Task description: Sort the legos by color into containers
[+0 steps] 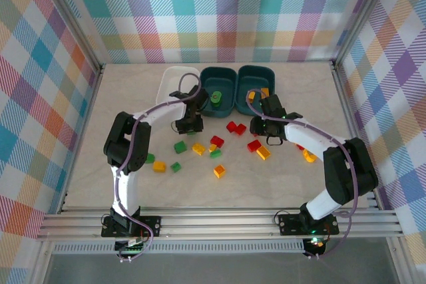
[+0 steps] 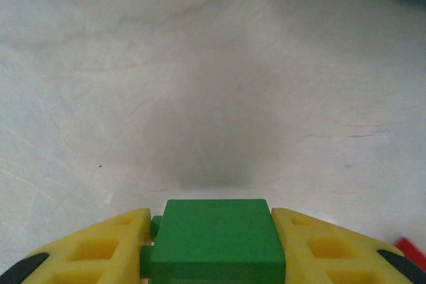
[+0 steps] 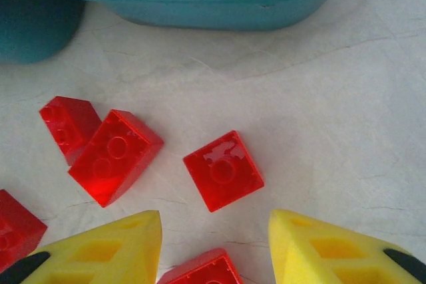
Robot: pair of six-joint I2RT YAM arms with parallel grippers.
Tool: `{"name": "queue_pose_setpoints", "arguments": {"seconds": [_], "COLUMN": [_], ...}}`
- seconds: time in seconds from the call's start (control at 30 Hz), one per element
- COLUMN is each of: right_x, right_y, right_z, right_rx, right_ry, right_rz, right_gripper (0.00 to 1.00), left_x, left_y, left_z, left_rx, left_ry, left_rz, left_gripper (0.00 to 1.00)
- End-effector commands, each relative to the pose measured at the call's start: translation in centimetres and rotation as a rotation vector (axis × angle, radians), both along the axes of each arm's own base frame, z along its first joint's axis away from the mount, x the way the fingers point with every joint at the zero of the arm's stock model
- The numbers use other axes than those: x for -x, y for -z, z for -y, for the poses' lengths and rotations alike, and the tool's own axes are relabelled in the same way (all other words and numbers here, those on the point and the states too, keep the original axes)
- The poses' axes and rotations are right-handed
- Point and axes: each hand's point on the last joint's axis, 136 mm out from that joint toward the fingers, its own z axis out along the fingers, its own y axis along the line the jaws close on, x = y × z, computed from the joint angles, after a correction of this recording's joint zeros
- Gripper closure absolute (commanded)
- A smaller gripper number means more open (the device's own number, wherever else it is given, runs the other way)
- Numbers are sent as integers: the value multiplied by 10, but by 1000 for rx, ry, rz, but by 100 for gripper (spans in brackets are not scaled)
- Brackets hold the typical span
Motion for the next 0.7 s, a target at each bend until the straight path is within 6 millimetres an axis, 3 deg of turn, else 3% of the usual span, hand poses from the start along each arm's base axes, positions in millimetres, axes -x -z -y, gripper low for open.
{"name": "queue_pose_setpoints", "arguments": {"seconds": [0.0,0.13,0.2,0.43,0.67], "right_x": [4,17,21,30,35], "right_y": [-3,5,5,-9,-11], "right_z": [5,13,18,34,40], "right_rx": [-23,-41,-38,-43,-47], "right_ry": [20,43,47,62,66], "right_rz": [8,-14,-17,7,9], "right_gripper": [54,53,53,53,53], "left_x": [-23,-57,-74,-126,-142], "left_y": [-61,-94,-99,-79,-69], "left_z": [17,43,58,86,102], "left_rx": [54,124,150,131,208], "left_ry": [59,102,128,176,197], "left_rz": [134,203,221,223,247], "left_gripper": [65,65,64,66,57]}}
